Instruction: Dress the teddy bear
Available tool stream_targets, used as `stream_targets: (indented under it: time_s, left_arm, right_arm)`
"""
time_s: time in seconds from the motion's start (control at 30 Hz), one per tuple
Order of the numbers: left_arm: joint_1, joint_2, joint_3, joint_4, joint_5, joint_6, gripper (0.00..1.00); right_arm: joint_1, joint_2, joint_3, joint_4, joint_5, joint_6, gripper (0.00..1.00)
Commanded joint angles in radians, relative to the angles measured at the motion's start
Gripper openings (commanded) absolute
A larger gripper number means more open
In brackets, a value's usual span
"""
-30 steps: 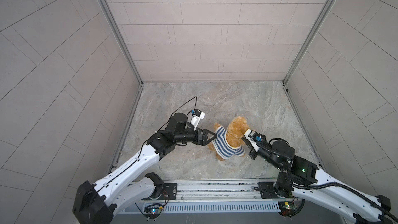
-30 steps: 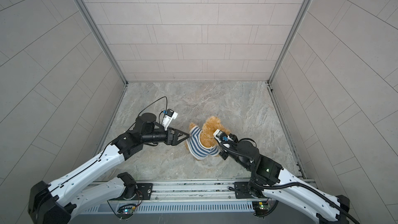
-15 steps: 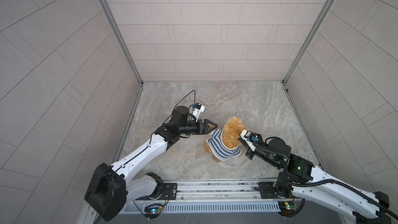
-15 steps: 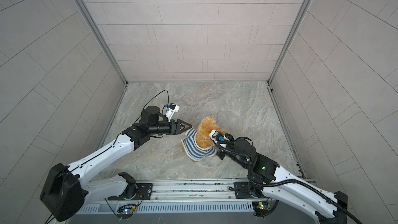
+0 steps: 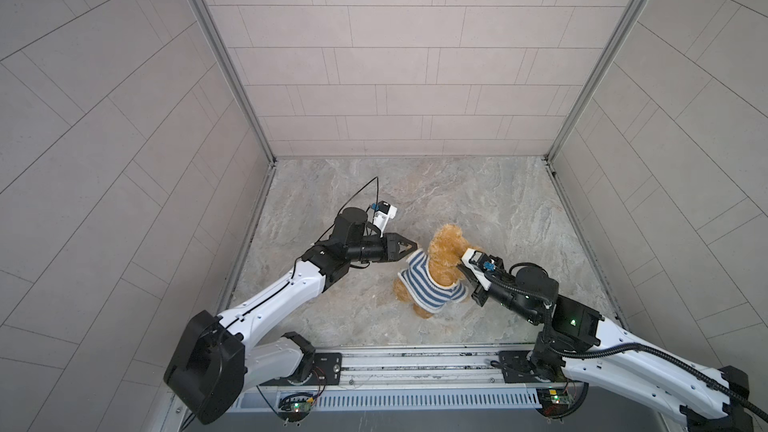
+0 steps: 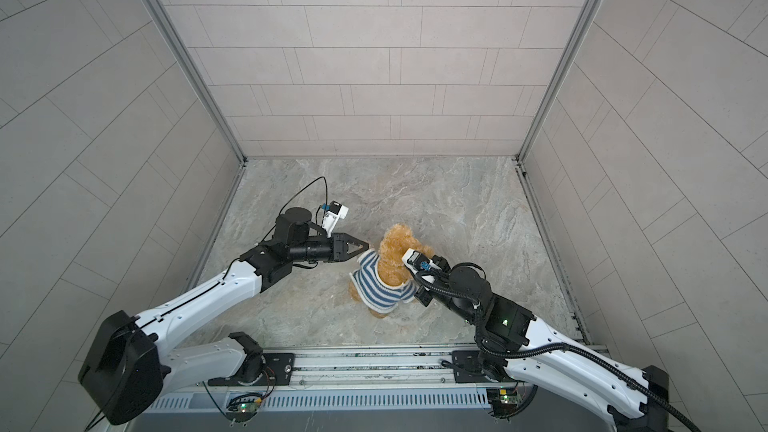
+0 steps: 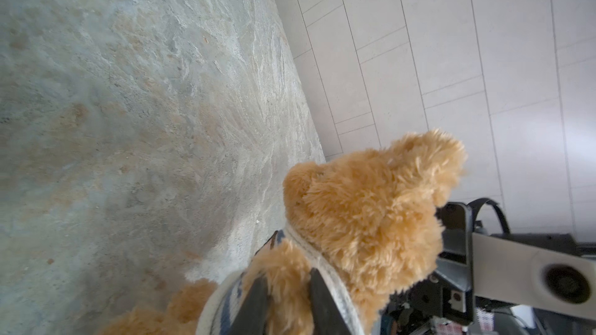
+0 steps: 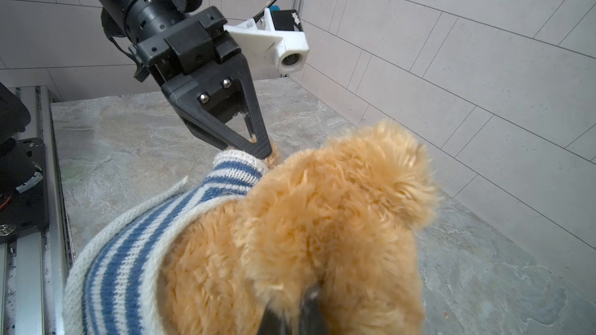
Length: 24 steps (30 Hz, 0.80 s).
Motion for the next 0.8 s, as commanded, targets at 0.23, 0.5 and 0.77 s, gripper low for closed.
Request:
stream_targets:
  time_s: [0.23, 0.5, 0.77]
  left_arm:
    - [-0.001, -0.054, -0.003, 0.006, -0.014, 0.004, 0.00]
    - [0.070, -0.045, 0.005, 0.016, -0.044, -0.033, 0.00]
    - [0.211, -0.029, 0.137, -0.186, -0.212, 0.072, 0.00]
  right_arm:
    - [-0.004, -0.013, -0.027, 0.115, 0.083, 0.044, 0.00]
    - [-0.004, 0.000, -0.043, 0.134, 0.112, 0.088, 0.35]
    - [-0.004, -0.015, -0.030, 0.053, 0.180, 0.125, 0.48]
